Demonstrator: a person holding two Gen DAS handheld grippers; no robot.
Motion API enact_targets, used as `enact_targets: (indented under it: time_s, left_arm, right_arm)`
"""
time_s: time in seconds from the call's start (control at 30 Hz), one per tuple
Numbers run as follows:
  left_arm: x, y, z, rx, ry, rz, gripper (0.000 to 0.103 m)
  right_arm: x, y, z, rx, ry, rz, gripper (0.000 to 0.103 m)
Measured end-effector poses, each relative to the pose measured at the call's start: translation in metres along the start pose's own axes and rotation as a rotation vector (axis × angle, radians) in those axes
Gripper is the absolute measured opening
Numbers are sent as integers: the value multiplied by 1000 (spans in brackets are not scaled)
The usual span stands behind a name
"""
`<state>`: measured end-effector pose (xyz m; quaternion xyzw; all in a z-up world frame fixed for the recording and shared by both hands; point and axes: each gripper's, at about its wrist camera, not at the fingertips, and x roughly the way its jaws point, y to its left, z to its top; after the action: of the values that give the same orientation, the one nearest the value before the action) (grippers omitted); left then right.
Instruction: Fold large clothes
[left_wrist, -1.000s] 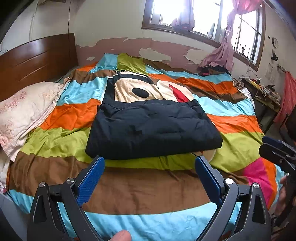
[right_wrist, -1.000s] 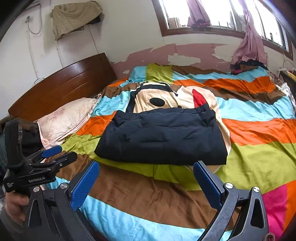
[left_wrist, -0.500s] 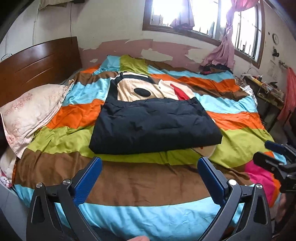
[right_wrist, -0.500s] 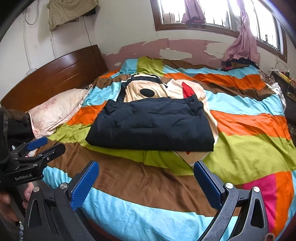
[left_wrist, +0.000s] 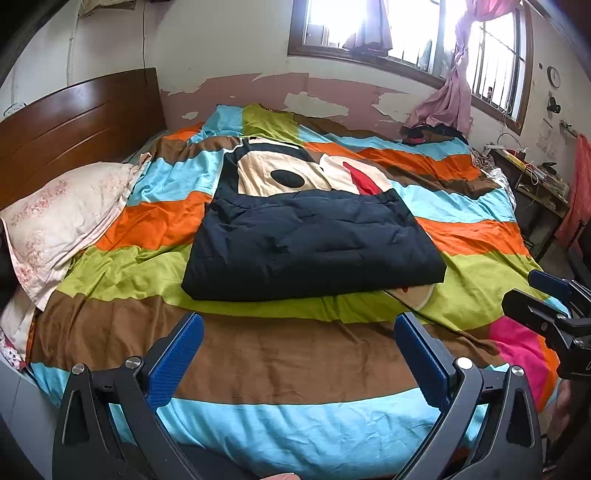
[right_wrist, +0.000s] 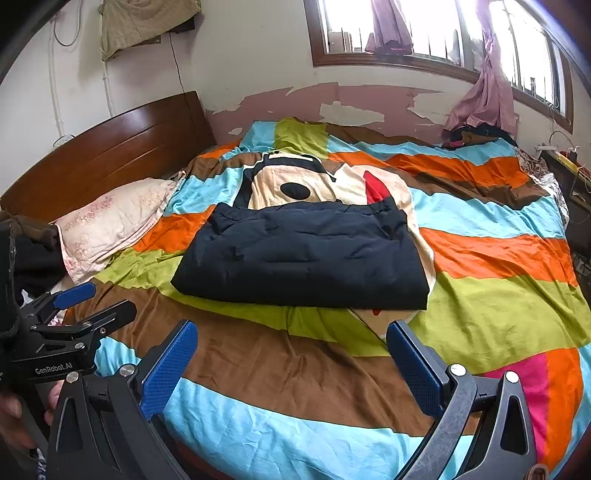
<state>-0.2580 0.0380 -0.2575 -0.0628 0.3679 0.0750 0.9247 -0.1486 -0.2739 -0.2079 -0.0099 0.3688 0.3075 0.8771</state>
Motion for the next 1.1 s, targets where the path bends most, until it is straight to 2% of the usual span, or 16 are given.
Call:
enact_targets:
  time_s: [0.63,1.1]
  left_arm:
    - [-9,10,4,-3,-7,3,101]
    - [-9,-1,4,2,3,-2,101]
  right_arm:
    - [-5,4,5,6,-27,6,103]
    - [-12,0,6,23,-40,6,103]
